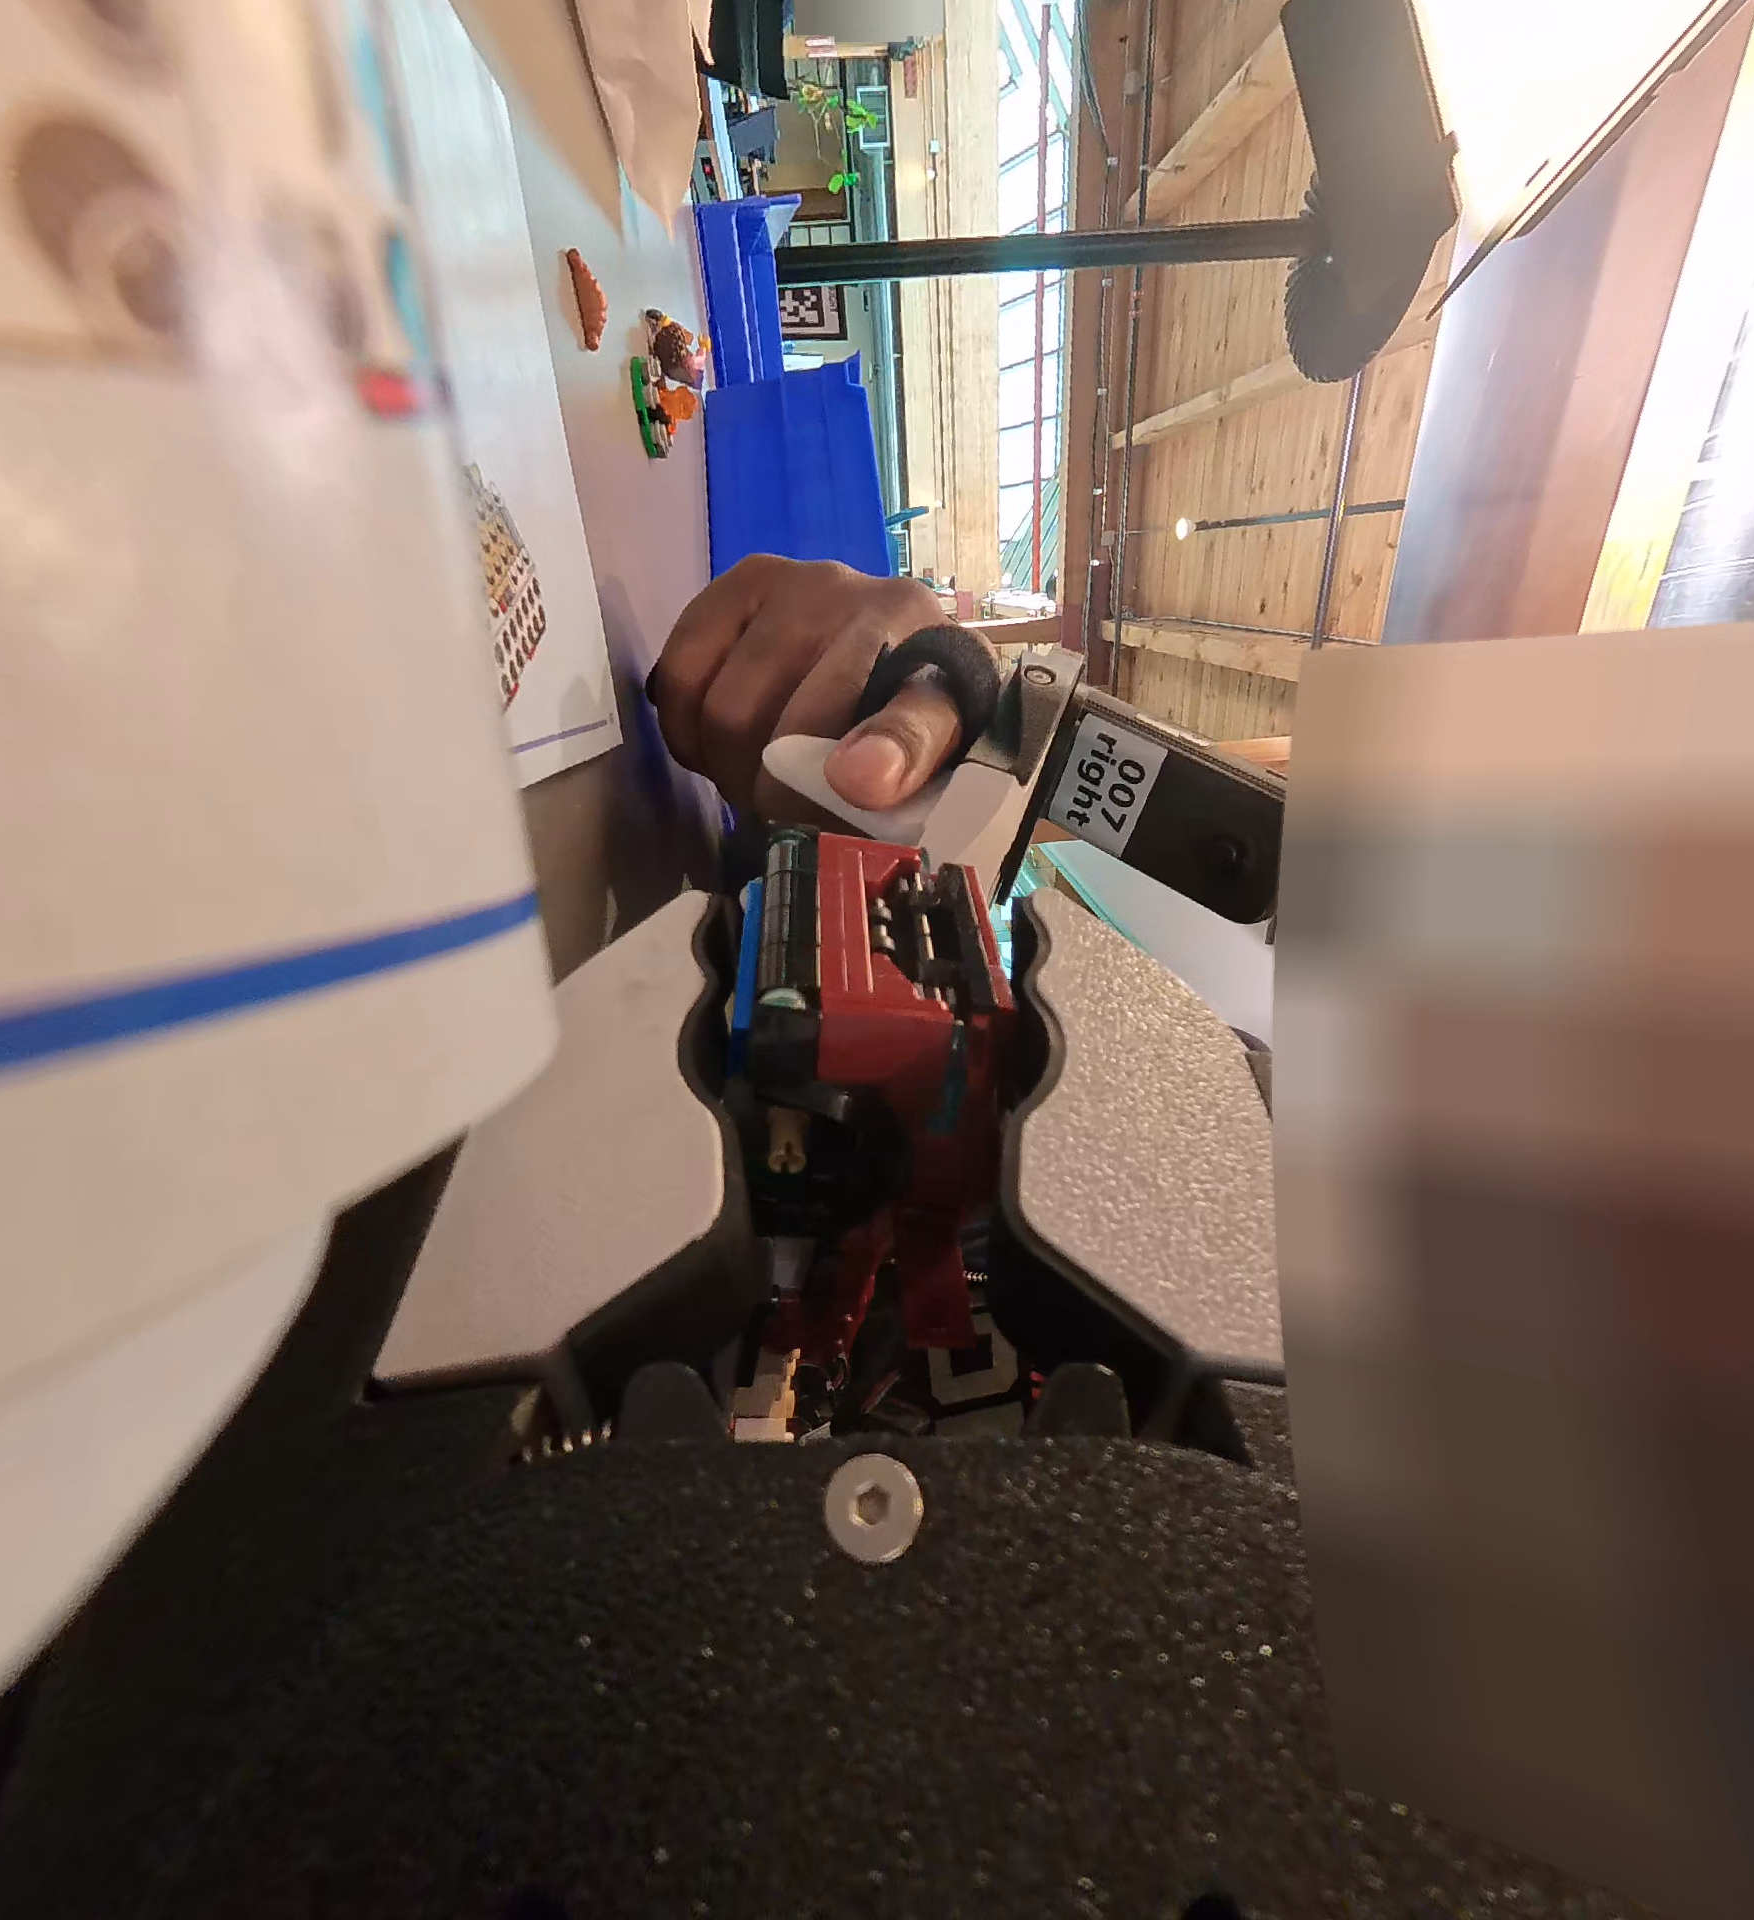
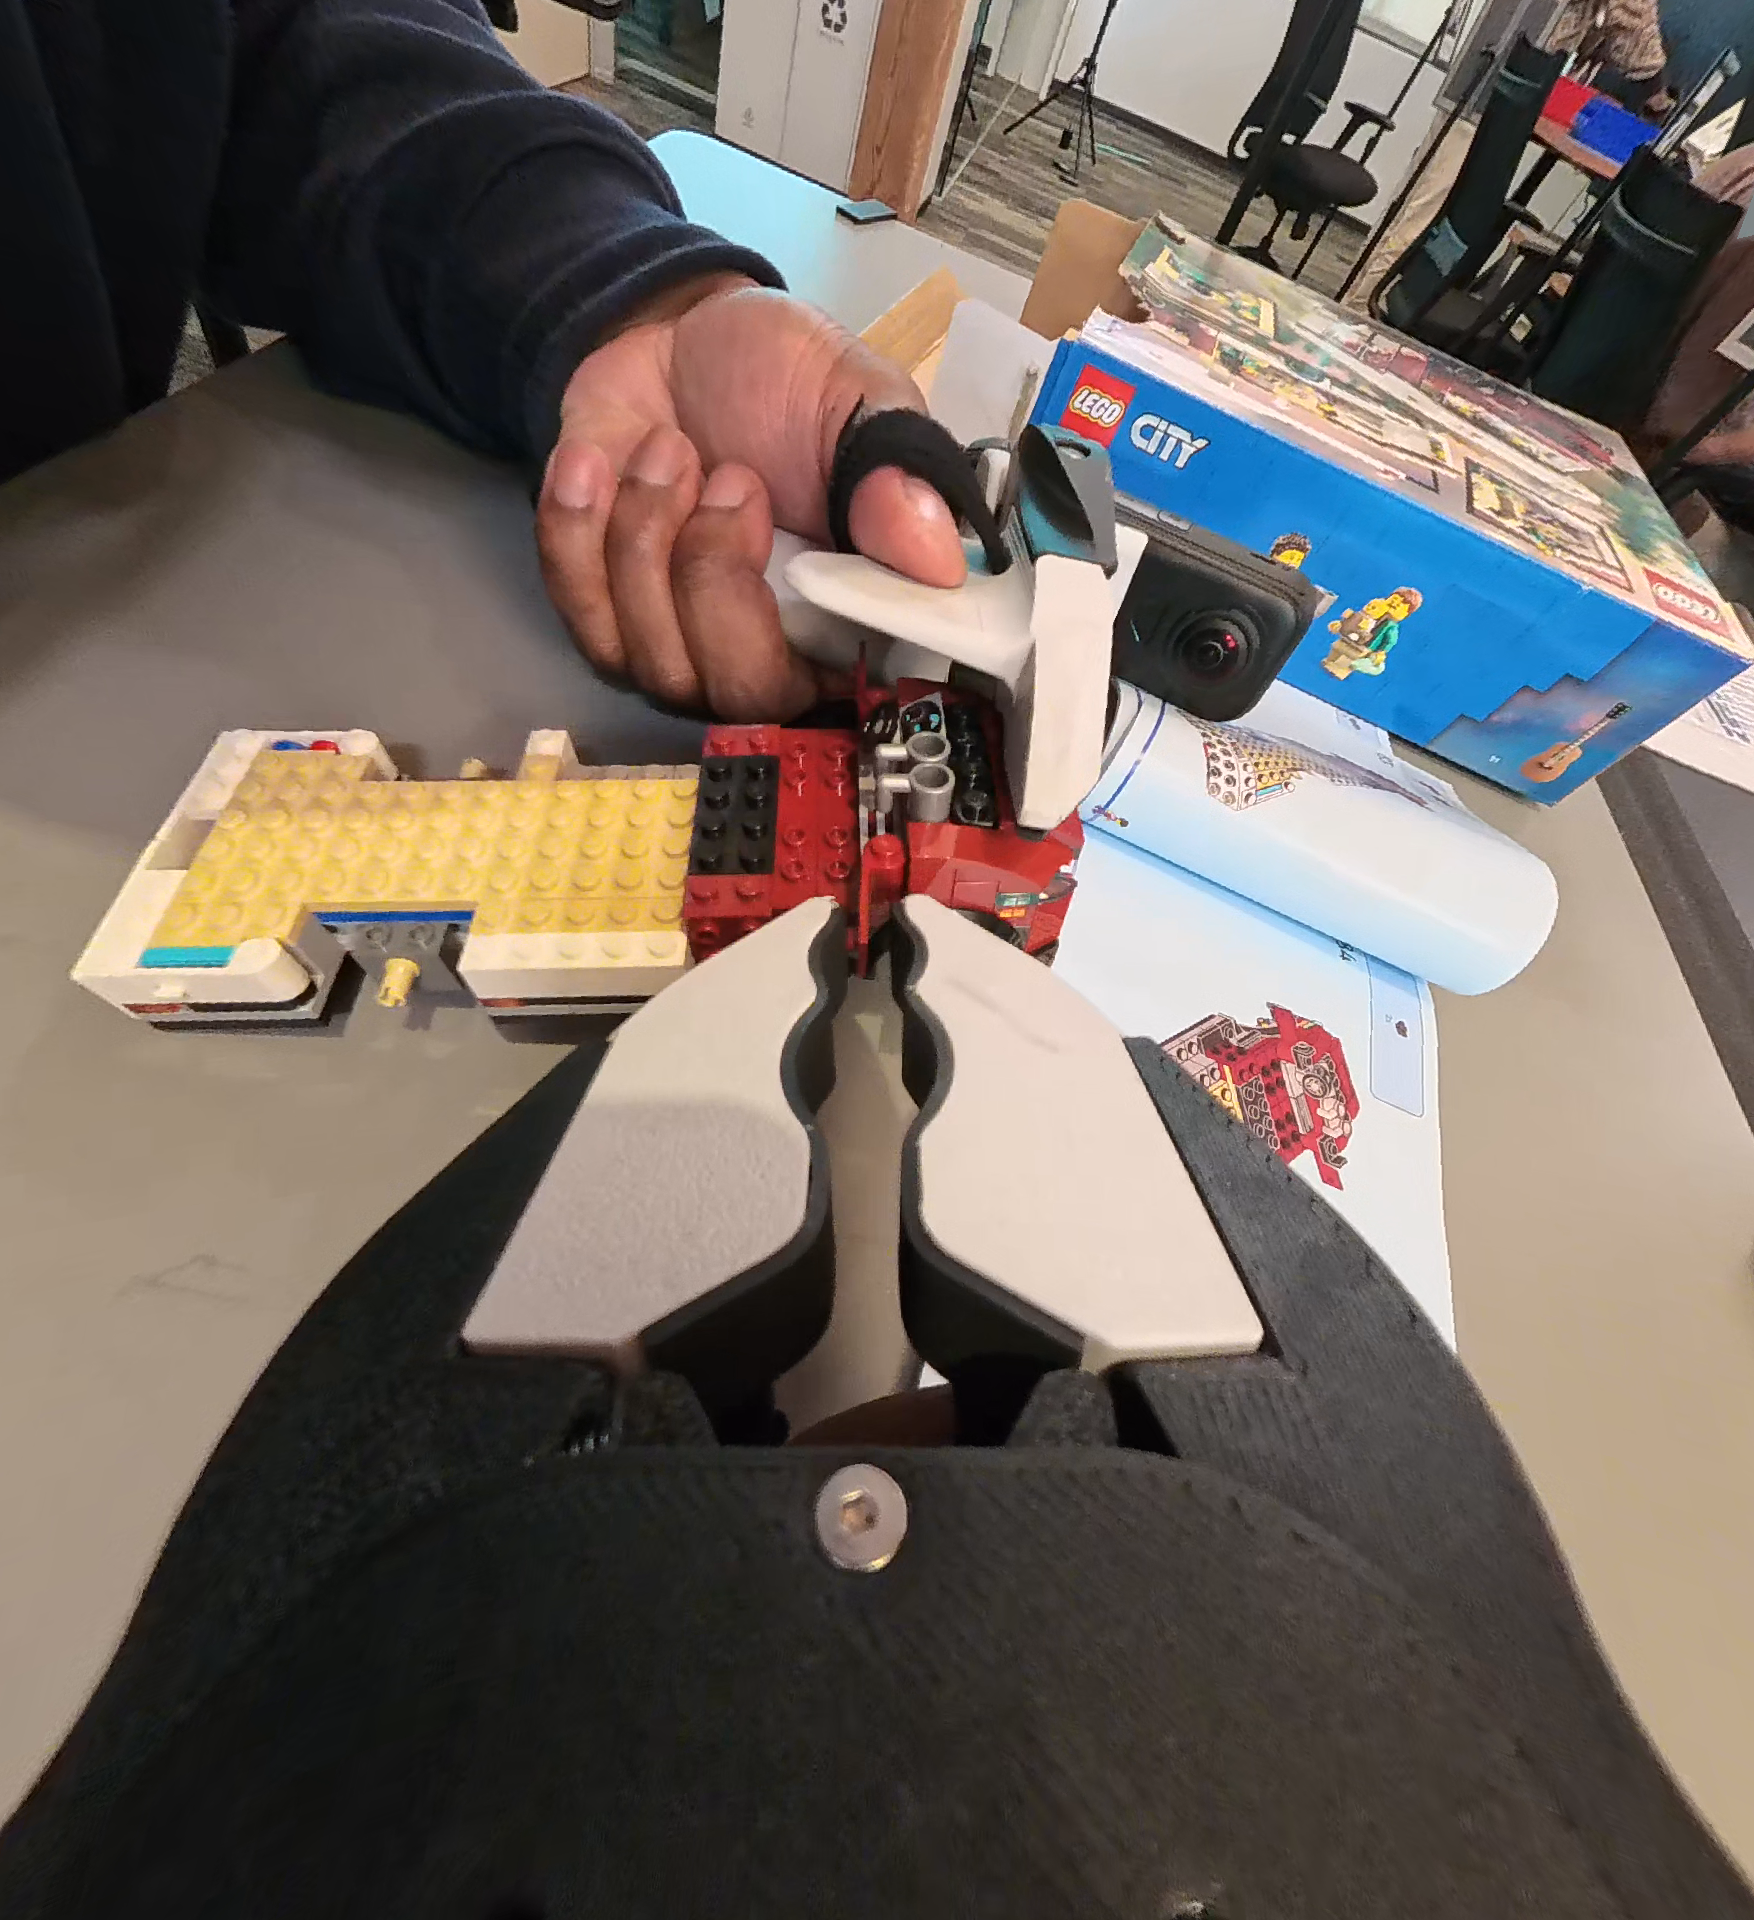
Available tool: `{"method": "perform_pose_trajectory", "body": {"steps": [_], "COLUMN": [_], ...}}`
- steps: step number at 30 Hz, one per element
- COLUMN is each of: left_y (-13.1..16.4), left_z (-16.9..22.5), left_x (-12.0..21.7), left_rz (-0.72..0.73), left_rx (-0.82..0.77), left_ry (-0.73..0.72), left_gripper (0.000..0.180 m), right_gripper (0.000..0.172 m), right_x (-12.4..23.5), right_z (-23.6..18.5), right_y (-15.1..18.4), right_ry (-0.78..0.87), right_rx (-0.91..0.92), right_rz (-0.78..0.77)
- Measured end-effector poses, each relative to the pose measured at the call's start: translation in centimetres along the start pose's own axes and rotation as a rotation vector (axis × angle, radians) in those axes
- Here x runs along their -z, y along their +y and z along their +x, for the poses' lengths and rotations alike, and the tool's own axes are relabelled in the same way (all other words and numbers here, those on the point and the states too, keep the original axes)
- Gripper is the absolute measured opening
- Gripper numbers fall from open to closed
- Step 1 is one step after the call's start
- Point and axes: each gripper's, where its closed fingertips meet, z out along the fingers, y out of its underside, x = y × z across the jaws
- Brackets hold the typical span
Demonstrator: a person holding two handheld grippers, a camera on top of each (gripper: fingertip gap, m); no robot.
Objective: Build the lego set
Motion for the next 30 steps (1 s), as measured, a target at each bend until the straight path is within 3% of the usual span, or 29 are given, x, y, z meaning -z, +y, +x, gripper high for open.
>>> {"method": "perform_pose_trajectory", "body": {"steps": [16, 20, 24, 30], "left_y": [0.0, -0.2, -0.6, -1.7], "left_z": [0.0, 0.0, 0.5, 1.2], "left_x": [-0.1, 0.0, 0.1, 0.7], "left_rz": [-0.002, 0.023, 0.061, 0.153], "left_rx": [-0.008, -0.005, -0.02, -0.041], "left_ry": [-0.006, -0.009, 0.006, 0.042], "left_gripper": [0.052, 0.052, 0.052, 0.052], "right_gripper": [0.003, 0.009, 0.026, 0.03], "right_x": [0.0, 0.1, 0.3, 0.5], "right_z": [-0.1, 0.2, 0.6, 0.3], "right_y": [0.1, 0.1, 0.4, 0.0], "right_ry": [-0.025, 0.017, 0.062, 0.137], "right_rx": [-0.005, -0.015, -0.232, -0.736], "right_rz": [0.001, 0.005, -0.035, 0.002]}}
